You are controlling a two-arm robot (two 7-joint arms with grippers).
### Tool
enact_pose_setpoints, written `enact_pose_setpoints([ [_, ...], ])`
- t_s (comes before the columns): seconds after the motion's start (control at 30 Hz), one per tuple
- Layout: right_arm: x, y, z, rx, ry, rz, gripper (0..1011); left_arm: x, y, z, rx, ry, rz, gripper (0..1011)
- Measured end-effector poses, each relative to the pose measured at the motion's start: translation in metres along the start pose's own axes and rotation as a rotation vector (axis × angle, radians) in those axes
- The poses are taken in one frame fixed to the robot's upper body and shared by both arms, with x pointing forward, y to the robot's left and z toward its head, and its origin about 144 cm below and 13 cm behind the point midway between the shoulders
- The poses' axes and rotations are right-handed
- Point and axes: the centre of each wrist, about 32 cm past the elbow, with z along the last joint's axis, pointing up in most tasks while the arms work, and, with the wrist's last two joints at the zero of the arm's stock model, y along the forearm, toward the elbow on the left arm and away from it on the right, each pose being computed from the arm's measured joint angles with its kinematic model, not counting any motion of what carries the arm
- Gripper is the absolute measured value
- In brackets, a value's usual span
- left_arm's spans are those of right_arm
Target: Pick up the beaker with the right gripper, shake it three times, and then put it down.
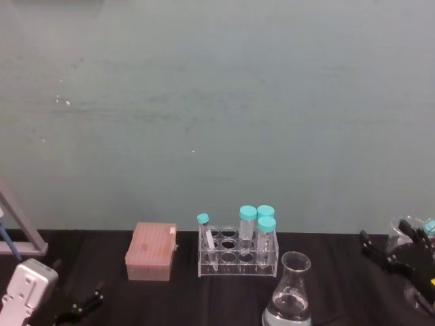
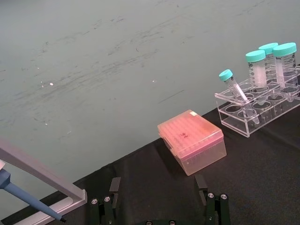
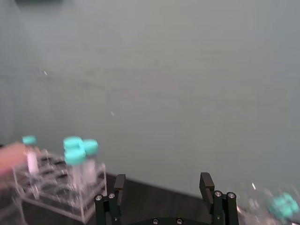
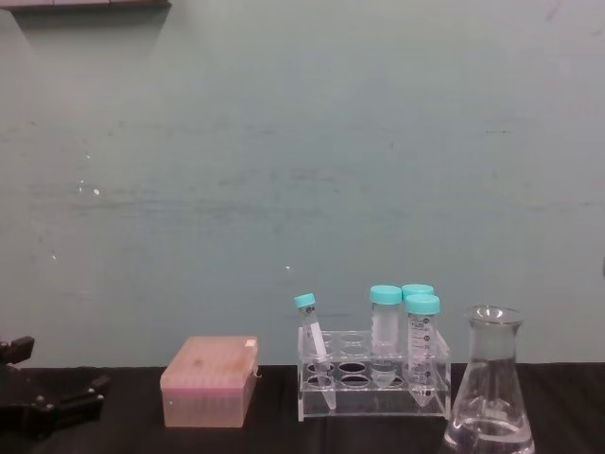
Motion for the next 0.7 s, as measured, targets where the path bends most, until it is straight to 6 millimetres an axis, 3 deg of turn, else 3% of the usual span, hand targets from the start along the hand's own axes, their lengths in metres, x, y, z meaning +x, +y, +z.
enact_pose_setpoints([
  [0.2,0.0017,-0.0116,-0.0111,-0.064,0.017,-0.014,1000,0.0000,0.0000,0.0000,0.000,0.000,0.000,1000],
  [0.7,0.0021,-0.0124,-0.0122,-0.070,0.038,-0.002,1000,0.0000,0.0000,0.0000,0.000,0.000,0.000,1000],
])
